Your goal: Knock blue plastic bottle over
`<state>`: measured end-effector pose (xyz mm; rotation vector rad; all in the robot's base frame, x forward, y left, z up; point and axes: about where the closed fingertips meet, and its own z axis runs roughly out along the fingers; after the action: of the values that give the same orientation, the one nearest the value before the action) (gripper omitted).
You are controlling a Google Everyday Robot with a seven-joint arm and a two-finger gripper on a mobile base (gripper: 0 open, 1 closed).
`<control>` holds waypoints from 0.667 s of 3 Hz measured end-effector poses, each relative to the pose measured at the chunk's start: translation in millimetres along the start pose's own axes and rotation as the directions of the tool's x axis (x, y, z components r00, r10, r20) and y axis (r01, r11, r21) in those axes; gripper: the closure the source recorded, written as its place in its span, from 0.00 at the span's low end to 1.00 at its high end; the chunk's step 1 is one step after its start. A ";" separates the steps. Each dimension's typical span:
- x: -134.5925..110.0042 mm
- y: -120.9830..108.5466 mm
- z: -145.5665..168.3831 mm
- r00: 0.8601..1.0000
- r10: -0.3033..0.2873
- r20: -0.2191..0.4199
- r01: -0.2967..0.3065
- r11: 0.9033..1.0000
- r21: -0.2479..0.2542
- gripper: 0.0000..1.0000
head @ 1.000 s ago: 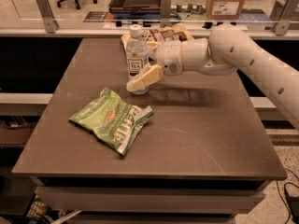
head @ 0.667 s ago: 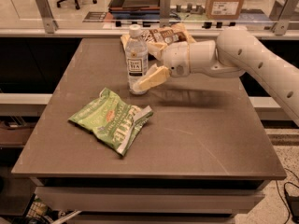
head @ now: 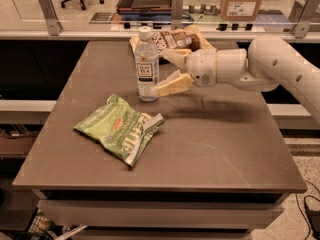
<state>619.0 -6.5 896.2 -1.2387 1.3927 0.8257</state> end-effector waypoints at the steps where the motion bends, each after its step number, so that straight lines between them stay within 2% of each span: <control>1: -0.6 1.1 2.7 1.000 0.000 0.001 0.000 1.000 -0.005 0.35; 2: -1.3 2.2 4.8 1.000 -0.001 0.002 0.001 1.000 -0.009 0.59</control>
Offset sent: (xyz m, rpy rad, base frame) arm -0.0004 0.0026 -0.0001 0.0002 0.0007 0.0045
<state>618.0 -1.1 896.1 -1.2453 1.3884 0.8331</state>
